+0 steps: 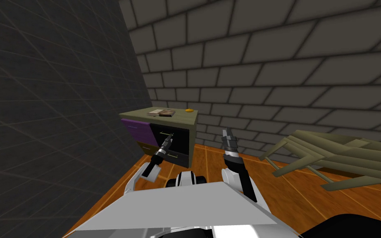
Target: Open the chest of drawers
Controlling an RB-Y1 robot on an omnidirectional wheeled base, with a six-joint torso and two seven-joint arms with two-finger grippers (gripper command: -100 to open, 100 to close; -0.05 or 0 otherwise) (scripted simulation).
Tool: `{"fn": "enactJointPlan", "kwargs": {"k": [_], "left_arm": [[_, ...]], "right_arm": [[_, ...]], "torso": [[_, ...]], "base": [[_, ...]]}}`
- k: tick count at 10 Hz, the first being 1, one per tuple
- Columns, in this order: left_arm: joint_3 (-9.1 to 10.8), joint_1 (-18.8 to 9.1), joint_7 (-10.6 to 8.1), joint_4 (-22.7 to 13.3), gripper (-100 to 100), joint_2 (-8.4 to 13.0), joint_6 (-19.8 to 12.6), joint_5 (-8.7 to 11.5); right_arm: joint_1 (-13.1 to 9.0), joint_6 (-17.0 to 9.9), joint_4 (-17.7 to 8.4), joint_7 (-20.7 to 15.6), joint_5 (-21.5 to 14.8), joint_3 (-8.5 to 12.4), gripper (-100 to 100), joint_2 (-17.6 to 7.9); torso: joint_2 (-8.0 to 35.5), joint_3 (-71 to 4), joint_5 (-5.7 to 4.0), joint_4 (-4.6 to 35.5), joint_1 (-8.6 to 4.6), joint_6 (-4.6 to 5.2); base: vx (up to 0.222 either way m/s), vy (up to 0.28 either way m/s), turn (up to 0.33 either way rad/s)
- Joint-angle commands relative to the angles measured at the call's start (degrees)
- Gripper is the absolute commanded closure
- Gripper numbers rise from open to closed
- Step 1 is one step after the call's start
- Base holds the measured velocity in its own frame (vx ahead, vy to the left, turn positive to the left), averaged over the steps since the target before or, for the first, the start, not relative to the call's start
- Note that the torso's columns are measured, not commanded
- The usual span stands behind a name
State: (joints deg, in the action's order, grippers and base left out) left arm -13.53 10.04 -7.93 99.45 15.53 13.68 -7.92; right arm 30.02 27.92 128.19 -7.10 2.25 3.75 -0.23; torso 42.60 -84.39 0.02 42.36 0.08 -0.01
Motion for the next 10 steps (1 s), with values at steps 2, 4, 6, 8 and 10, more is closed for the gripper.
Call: {"fn": "enactJointPlan", "kwargs": {"k": [2, 4, 6, 8, 10], "left_arm": [[0.04, 0.0, -0.22, 1.0, 100, 0.3, -0.9, 0.0], [-0.38, 0.9, -0.57, 2.5, 100, 1.0, -1.2, 0.0], [-0.72, 1.6, -0.85, 3.7, 100, 1.6, -1.5, 0.0], [-0.37, 0.9, -0.91, 2.6, -100, 1.1, -2.3, 0.3], [-0.38, 0.9, -0.89, 2.7, -100, 1.1, -2.3, 0.2]], "right_arm": [[0.0, 0.0, 0.0, 0.0, 0.0, 0.0, 0, 0.0], [0.0, 0.0, 0.0, 0.0, 0.0, 0.0, 0, 0.0], [0.0, 0.0, 0.0, 0.0, 0.0, 0.0, 0, 0.0], [0.0, 0.0, 0.0, 0.0, 0.0, 0.0, 0, 0.0], [0.0, 0.0, 0.0, 0.0, 0.0, 0.0, 0, 0.0]], "torso": [[-0.1, 0.0, 0.00, 0.0, -0.02, 0.01], [0.2, 0.1, 0.01, 0.0, 0.03, -0.02], [-0.1, 0.0, 0.01, 0.0, 0.03, 0.01], [-0.6, -0.3, -0.04, -0.1, -0.19, 0.02], [-0.9, -0.6, -0.08, -0.3, -0.28, 0.01]], "base": [[0.034, -0.010, -0.001], [-0.140, 0.028, 0.041], [-0.182, 0.061, 0.034], [-0.011, 0.002, -0.017], [0.083, -0.032, -0.017]]}}
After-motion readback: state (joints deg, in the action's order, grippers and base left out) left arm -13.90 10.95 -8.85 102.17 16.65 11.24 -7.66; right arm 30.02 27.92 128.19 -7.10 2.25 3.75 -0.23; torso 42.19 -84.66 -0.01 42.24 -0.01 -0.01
